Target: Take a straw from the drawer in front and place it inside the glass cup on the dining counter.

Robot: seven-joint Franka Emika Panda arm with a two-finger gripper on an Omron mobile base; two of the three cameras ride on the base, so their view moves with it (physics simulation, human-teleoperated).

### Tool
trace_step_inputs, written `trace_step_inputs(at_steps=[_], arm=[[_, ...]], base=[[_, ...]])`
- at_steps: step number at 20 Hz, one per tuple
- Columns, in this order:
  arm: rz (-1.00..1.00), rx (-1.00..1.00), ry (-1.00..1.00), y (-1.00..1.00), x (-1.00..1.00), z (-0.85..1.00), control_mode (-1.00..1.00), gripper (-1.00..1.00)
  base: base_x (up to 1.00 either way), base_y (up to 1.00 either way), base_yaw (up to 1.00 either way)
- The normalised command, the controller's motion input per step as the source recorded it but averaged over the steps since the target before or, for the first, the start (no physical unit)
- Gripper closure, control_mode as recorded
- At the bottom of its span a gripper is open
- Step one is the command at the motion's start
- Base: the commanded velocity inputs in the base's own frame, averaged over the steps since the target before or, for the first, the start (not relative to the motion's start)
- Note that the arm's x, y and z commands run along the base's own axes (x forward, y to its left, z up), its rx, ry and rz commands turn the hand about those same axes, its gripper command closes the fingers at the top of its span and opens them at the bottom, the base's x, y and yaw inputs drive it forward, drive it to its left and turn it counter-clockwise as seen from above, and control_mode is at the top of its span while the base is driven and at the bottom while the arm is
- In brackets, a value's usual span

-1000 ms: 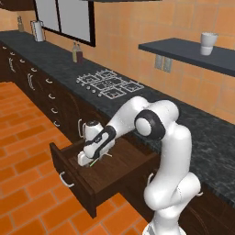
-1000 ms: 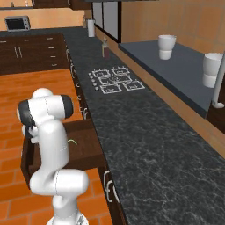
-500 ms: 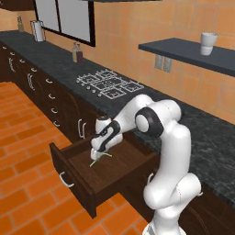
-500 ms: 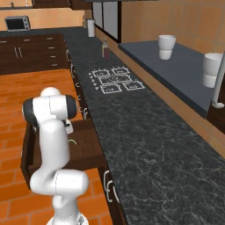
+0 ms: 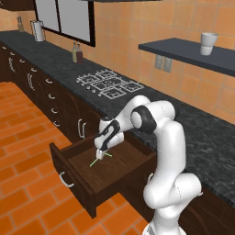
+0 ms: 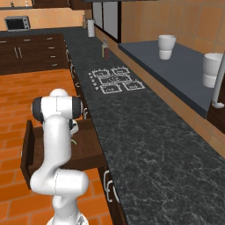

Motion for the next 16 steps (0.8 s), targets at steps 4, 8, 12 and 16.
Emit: trace_step_inputs(at_steps=[4, 8, 12, 16], arm=[[0.05, 0.0, 0.0, -0.01, 0.36, -0.33, -1.0, -1.0], [0.01, 0.0, 0.0, -0.01, 0.3, -0.34, -1.0, -1.0], [0.0, 0.0, 0.0, -0.06, 0.26, -0.31, -1.0, -1.0], [0.0, 0.0, 0.0, -0.03, 0.15, -0.32, -1.0, -1.0]], base=[[0.0, 0.0, 0.0], [0.0, 0.0, 0.0], [0.0, 0.0, 0.0], [0.0, 0.0, 0.0]])
